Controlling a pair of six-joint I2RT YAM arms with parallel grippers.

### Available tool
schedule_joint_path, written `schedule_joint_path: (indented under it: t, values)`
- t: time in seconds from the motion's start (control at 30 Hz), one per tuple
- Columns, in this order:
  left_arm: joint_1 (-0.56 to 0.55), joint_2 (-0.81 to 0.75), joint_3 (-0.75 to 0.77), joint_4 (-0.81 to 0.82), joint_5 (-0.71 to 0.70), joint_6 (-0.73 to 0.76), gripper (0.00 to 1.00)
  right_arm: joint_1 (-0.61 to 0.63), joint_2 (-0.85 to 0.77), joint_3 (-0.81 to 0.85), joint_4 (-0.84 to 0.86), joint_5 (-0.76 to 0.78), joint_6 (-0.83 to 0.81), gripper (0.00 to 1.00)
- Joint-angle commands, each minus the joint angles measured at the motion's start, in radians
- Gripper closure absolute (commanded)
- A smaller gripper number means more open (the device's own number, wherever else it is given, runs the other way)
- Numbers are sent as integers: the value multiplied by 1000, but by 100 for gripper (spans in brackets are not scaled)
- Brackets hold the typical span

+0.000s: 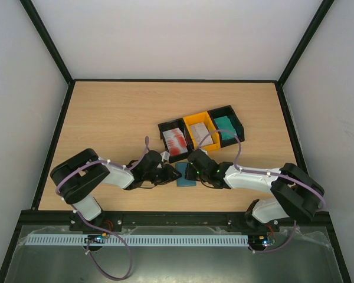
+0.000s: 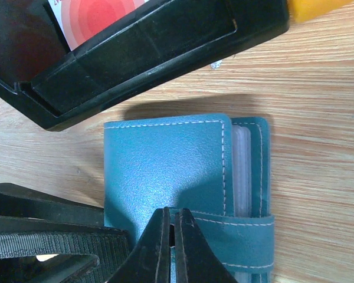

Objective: Put the credit cards into the card holder
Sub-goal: Close the card holder at the center of the board.

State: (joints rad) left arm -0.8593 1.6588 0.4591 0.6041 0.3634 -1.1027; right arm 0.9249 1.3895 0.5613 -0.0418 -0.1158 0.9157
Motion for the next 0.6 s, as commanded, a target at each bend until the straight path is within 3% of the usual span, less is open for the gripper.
schedule_joint_path:
  t: [0.0, 0.57]
  values:
    - [-13, 55, -1, -65, -27, 17, 74, 15, 37, -54, -70, -85, -17, 98]
    - [-15, 69, 11, -101, -48, 18, 77, 134, 84, -191, -38, -9, 78, 98]
